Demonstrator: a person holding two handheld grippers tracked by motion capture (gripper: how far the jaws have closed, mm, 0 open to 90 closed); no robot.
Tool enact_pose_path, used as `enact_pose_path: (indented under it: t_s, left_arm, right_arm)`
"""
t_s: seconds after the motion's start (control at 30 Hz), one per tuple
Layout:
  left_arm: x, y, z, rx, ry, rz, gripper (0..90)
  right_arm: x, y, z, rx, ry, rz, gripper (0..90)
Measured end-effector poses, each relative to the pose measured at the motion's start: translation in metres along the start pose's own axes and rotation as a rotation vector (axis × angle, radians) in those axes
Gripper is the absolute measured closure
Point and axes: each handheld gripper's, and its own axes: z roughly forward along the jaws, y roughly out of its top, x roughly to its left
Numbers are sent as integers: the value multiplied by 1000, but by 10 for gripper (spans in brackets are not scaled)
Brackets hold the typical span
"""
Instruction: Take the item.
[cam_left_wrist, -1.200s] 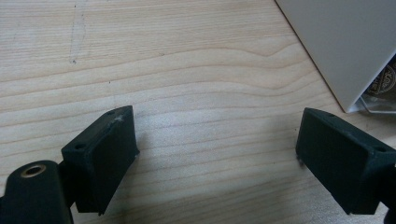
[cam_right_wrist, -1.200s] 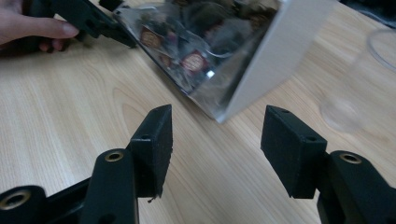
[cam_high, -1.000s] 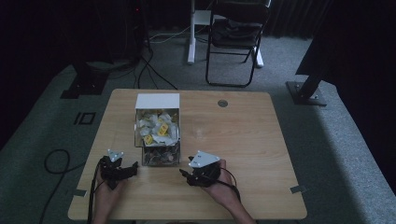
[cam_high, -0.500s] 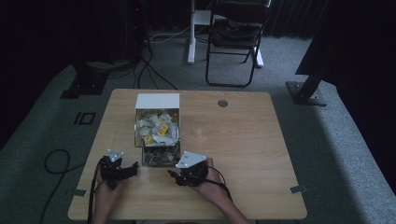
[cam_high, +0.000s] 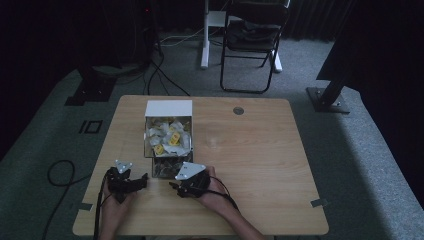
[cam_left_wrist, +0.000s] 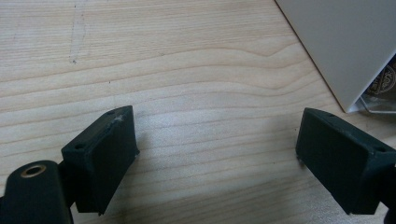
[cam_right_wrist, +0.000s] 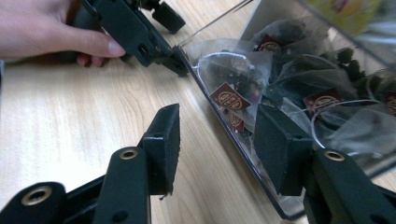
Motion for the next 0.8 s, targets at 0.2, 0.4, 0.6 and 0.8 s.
enact_pose_path:
  t_s: [0.2,0.4,0.6,0.8]
  left_arm:
    - [0,0,0,0,0,0,132]
    - [0,0,0,0,0,0,132]
    - [0,0,0,0,1,0,132]
    - [1,-1,-1,-4,10,-11,149]
  right_arm:
    - [-2,0,9,6,27,-5,552]
    - [-2,0,13,16,49,-2,597]
    - [1,-1,12,12,58,-20,630]
    - [6,-2,8,10,80,-31,655]
